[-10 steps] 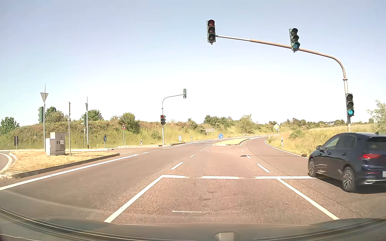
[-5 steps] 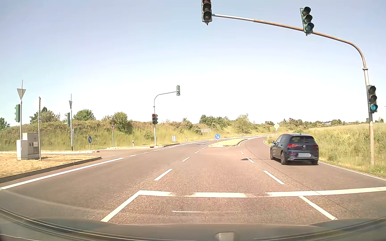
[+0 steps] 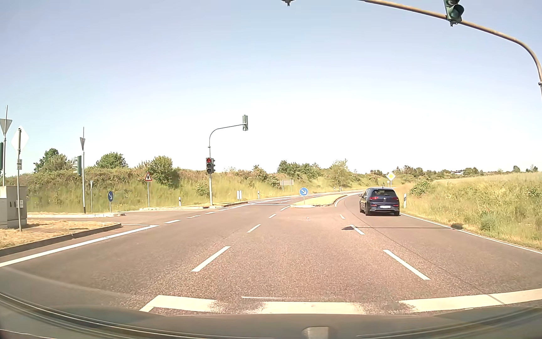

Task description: Follow the waypoints while adhering to traffic rules and regulations

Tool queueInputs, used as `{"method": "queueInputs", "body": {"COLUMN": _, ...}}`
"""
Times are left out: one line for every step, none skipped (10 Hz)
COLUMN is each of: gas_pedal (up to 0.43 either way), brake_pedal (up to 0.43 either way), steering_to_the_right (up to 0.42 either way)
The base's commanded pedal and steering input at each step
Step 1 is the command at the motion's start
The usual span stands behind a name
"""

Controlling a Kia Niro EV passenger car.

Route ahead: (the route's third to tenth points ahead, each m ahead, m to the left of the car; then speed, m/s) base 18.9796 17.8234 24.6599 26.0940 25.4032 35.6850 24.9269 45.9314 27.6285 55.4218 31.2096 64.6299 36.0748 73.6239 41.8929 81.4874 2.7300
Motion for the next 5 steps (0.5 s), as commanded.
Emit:
{"method": "queueInputs", "body": {"gas_pedal": 0.000, "brake_pedal": 0.366, "steering_to_the_right": 0.006}}
{"method": "queueInputs", "body": {"gas_pedal": 0.000, "brake_pedal": 0.366, "steering_to_the_right": 0.005}}
{"method": "queueInputs", "body": {"gas_pedal": 0.000, "brake_pedal": 0.366, "steering_to_the_right": 0.005}}
{"method": "queueInputs", "body": {"gas_pedal": 0.000, "brake_pedal": 0.366, "steering_to_the_right": 0.005}}
{"method": "queueInputs", "body": {"gas_pedal": 0.000, "brake_pedal": 0.366, "steering_to_the_right": 0.004}}
